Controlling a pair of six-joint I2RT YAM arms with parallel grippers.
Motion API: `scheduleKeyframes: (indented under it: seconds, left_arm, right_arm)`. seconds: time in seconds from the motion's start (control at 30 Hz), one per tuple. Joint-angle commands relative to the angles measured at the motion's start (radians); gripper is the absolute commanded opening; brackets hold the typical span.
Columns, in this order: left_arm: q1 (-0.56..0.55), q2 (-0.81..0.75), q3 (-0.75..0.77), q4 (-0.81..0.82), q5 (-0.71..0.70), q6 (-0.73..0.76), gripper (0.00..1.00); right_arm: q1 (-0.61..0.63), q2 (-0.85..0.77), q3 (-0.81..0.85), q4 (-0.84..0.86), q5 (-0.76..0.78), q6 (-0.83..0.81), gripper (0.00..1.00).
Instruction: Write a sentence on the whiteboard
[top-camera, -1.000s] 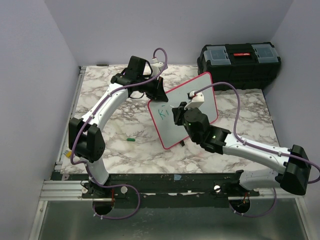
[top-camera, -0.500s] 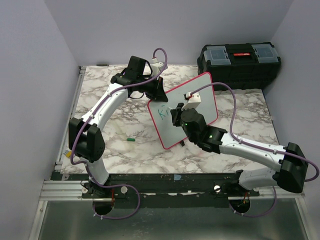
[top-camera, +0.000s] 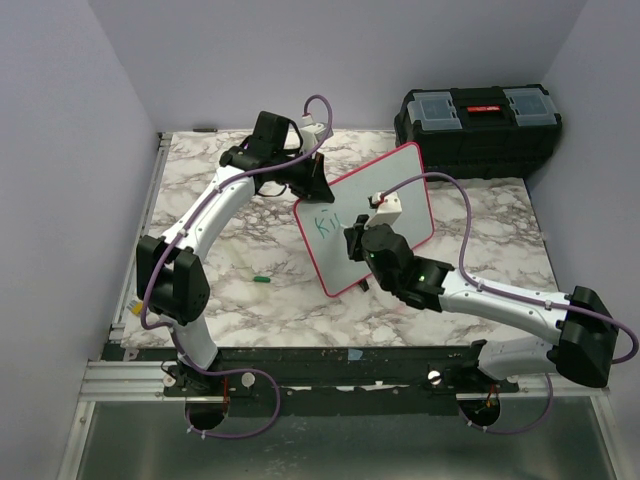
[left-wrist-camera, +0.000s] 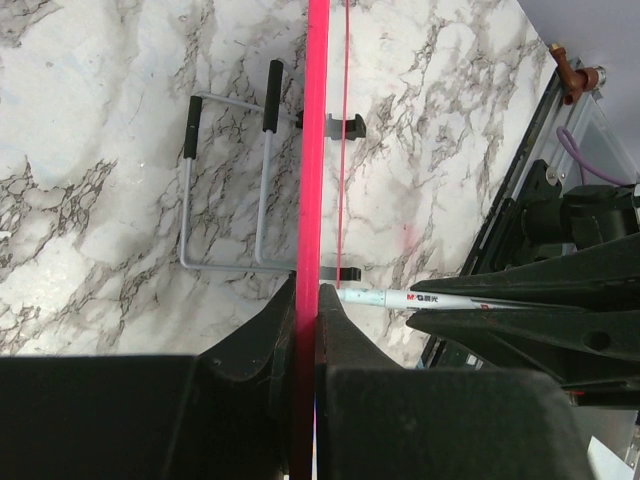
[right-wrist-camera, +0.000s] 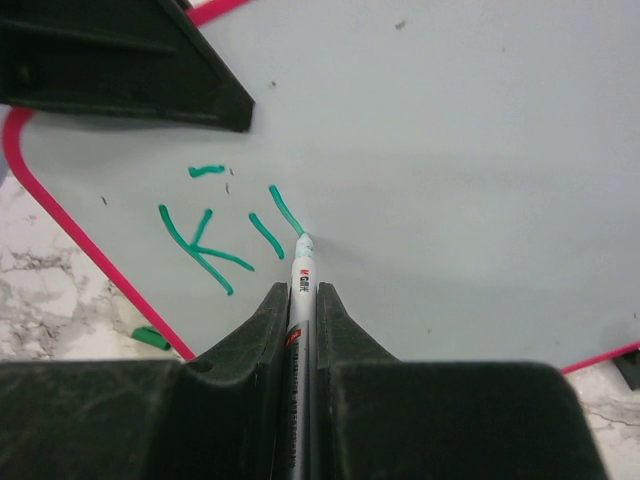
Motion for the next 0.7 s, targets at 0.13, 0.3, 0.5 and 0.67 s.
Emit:
scheduleKeyframes:
  seconds: [0.13, 0.3, 0.5, 0.67]
  left_arm:
    - [0.004, -0.047, 0.004, 0.014, -0.08, 0.039, 0.0]
    - [0.005, -0.047, 0.004, 0.012, -0.08, 0.039, 0.0]
    - [0.004, -0.046, 0.002, 0.012, -0.081, 0.039, 0.0]
    - [0.004, -0.048, 0.002, 0.013, -0.081, 0.039, 0.0]
  right_arm:
    - [-0.007, 0.002, -0.034, -0.037, -0.022, 0.028, 0.01]
    - [-0.006, 0.018, 0.007, -0.034, -0.023, 0.011, 0.01]
    - [-0.007, 0.035, 0.056, -0.024, -0.024, -0.015, 0.01]
    - [-0.007, 0.056, 0.091, -0.019, -0.008, -0.033, 0.01]
